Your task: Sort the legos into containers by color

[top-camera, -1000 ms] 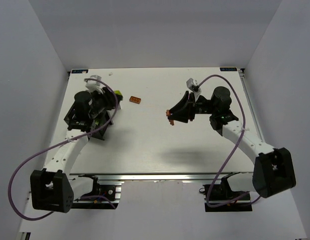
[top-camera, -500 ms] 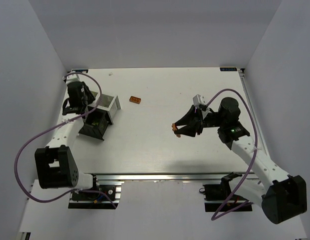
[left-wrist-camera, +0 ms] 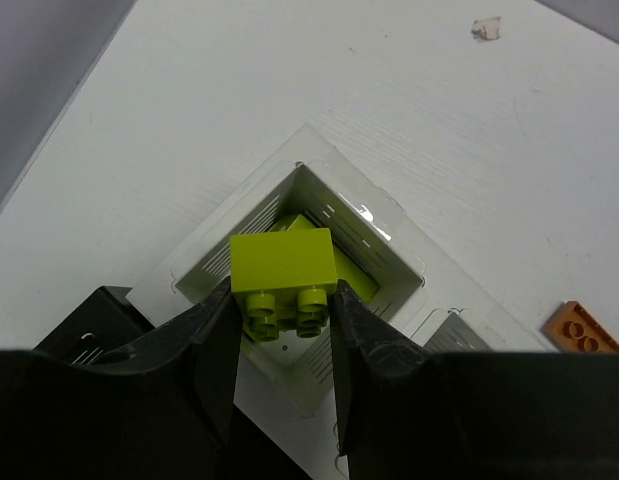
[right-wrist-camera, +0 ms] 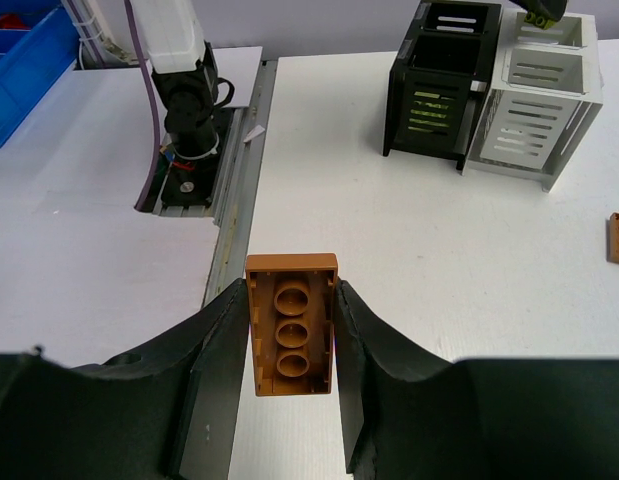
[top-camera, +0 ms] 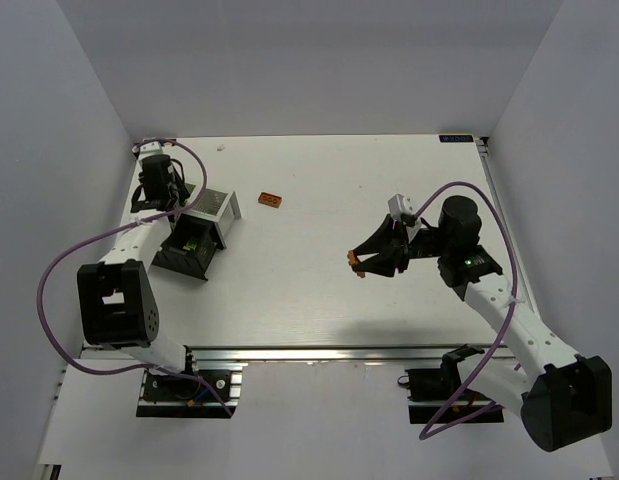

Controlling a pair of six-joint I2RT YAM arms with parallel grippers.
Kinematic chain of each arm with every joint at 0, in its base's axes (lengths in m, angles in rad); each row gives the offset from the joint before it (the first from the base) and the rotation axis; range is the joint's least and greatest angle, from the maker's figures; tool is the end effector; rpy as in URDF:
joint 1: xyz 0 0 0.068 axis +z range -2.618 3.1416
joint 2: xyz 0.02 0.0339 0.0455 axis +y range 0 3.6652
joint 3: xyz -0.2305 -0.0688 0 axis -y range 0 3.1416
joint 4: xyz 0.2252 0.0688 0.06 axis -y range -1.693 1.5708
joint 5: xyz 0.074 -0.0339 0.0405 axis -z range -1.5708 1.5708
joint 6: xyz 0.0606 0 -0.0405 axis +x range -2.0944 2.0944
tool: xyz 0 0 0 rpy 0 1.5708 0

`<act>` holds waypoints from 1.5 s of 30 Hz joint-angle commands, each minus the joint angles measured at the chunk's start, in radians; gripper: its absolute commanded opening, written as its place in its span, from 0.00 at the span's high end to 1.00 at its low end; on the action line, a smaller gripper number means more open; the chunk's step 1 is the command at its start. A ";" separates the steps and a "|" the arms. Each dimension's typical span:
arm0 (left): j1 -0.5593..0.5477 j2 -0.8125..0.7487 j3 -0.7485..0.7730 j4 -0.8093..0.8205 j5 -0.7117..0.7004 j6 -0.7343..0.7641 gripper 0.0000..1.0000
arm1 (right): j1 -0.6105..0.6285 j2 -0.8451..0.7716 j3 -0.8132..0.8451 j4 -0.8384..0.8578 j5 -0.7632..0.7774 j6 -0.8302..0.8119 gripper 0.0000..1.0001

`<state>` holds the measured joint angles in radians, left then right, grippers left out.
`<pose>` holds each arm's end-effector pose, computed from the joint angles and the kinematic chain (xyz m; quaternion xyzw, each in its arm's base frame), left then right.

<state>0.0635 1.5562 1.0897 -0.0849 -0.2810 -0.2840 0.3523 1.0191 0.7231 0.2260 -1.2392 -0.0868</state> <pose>0.3556 0.0395 0.2270 -0.2167 0.8395 0.0683 0.4936 0.1920 0.1316 0.2949 -0.5162 0.4949 0.4945 0.4941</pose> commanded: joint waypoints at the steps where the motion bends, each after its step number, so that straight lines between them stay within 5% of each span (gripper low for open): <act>1: 0.004 -0.002 0.049 -0.010 0.000 0.017 1.00 | -0.007 0.006 0.012 -0.002 -0.023 -0.014 1.00; 5: 0.004 -0.001 0.050 -0.013 0.009 0.019 0.88 | -0.007 0.015 0.016 -0.001 -0.017 -0.014 1.00; 6: 0.002 -0.004 0.047 -0.013 0.006 0.017 0.69 | -0.007 0.019 0.018 0.001 -0.016 -0.014 1.00; 10: 0.002 -0.008 0.044 -0.027 0.003 0.014 0.38 | -0.009 0.036 0.022 0.001 -0.014 -0.013 1.00; 16: 0.002 -0.054 0.052 -0.058 0.014 -0.009 0.05 | -0.007 0.081 0.030 0.003 -0.011 -0.019 1.00; 25: 0.004 -0.295 -0.043 -0.010 0.173 -0.125 0.02 | 0.051 0.257 0.183 -0.028 0.099 -0.103 1.00; 32: 0.004 -0.603 -0.270 0.071 0.330 -0.187 0.02 | 0.273 0.508 0.467 -0.132 0.411 -0.269 1.00; 45: 0.002 -0.915 -0.366 0.076 0.246 -0.126 0.02 | 0.470 1.205 1.321 -0.051 0.779 -0.225 1.00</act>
<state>0.0635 0.6651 0.7166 -0.0170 -0.0116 -0.4309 0.8188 2.1571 1.9053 0.0883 -0.5659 -0.3218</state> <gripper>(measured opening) 0.982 0.416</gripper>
